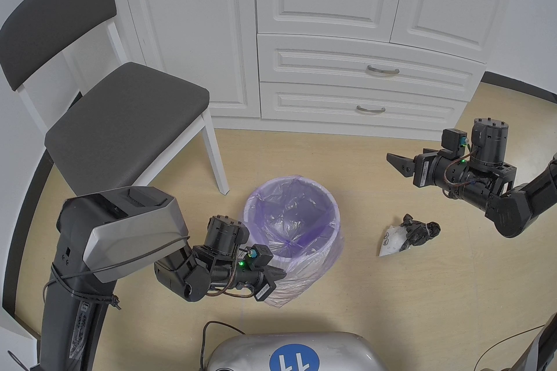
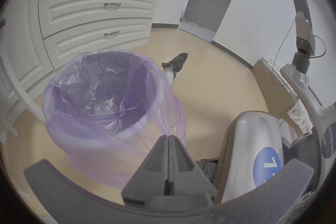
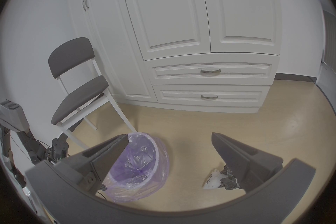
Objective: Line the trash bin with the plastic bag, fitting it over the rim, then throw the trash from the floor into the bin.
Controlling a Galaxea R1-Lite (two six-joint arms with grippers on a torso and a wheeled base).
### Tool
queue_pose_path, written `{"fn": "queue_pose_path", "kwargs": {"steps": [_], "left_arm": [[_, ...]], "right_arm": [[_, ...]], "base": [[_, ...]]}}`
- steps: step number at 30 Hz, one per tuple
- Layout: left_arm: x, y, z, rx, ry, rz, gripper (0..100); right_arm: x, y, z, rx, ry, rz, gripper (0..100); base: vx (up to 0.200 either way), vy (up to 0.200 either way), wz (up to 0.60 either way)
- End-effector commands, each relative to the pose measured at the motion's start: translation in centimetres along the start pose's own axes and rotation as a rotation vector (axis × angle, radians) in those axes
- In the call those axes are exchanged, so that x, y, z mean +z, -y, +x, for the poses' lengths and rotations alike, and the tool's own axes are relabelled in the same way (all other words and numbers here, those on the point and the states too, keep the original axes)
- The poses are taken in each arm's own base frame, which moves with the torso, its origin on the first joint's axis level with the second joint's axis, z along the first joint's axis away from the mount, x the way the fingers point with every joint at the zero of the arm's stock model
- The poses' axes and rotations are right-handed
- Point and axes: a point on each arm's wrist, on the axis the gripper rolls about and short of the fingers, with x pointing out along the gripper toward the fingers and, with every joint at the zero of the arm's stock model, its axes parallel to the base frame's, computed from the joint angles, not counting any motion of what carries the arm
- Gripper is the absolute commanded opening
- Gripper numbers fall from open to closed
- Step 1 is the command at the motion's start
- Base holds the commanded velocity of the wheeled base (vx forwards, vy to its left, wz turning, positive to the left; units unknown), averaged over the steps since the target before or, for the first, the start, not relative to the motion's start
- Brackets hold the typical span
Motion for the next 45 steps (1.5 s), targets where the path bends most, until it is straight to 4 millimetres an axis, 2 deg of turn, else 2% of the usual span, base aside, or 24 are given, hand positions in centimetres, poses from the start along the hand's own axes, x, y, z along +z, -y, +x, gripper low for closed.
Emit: {"fn": "queue_pose_path", "kwargs": {"steps": [1, 13, 14, 18, 21, 24, 28, 31, 34, 37, 39, 42, 45], "left_arm": [[0.3, 0.4, 0.2, -0.01, 0.002, 0.008, 0], [0.8, 1.8, 0.8, -0.042, 0.006, 0.029, 0], [0.8, 1.8, 0.8, -0.042, 0.006, 0.029, 100], [0.9, 1.7, 0.6, -0.038, 0.017, 0.032, 100], [1.4, 2.3, -0.4, -0.046, 0.023, 0.017, 100], [2.7, 3.8, -3.0, -0.052, 0.054, -0.006, 100], [3.1, 5.3, -6.5, -0.036, 0.093, -0.047, 100], [3.1, 5.7, -8.4, -0.008, 0.134, -0.067, 100], [3.2, 6.0, -11.6, 0.08, 0.208, -0.119, 100], [3.2, 5.4, -14.6, 0.183, 0.321, -0.155, 100], [3.2, 4.2, -16.2, 0.254, 0.4, -0.156, 100], [2.8, 2.3, -18.1, 0.347, 0.451, -0.16, 100], [2.5, 1.2, -19.6, 0.392, 0.469, -0.158, 100]], "right_arm": [[-0.2, -0.3, 0.0, 0.008, -0.007, -0.002, 100], [-0.9, -0.4, -0.2, 0.013, -0.033, -0.048, 100], [-1.0, -0.4, -0.2, 0.013, -0.036, -0.048, 100], [-1.3, -0.8, -0.3, 0.025, -0.046, -0.056, 100], [-1.8, -1.3, -0.4, 0.041, -0.066, -0.08, 100], [-2.8, -2.3, -0.7, 0.069, -0.1, -0.125, 100], [-4.0, -3.5, -0.3, 0.096, -0.134, -0.138, 100], [-4.7, -4.6, -0.6, 0.117, -0.13, -0.147, 100], [-6.2, -6.8, -1.0, 0.142, -0.139, -0.168, 100], [-8.7, -9.0, -0.6, 0.113, -0.176, -0.2, 100], [-10.4, -10.5, -0.2, 0.091, -0.189, -0.214, 100], [-12.7, -11.6, 0.3, 0.059, -0.202, -0.212, 100], [-15.0, -11.8, -0.2, 0.052, -0.259, -0.238, 100]], "base": [[0.0, 0.0, 0.0], [0.0, 0.0, 0.0], [0.0, 0.0, 0.0], [0.0, 0.0, 0.0], [0.0, 0.0, 0.0], [0.0, 0.0, 0.0], [0.0, 0.0, 0.0], [0.0, 0.0, 0.0], [0.0, 0.0, 0.0], [0.0, 0.0, 0.0], [0.0, 0.0, 0.0], [0.0, 0.0, 0.0], [0.0, 0.0, 0.0]]}}
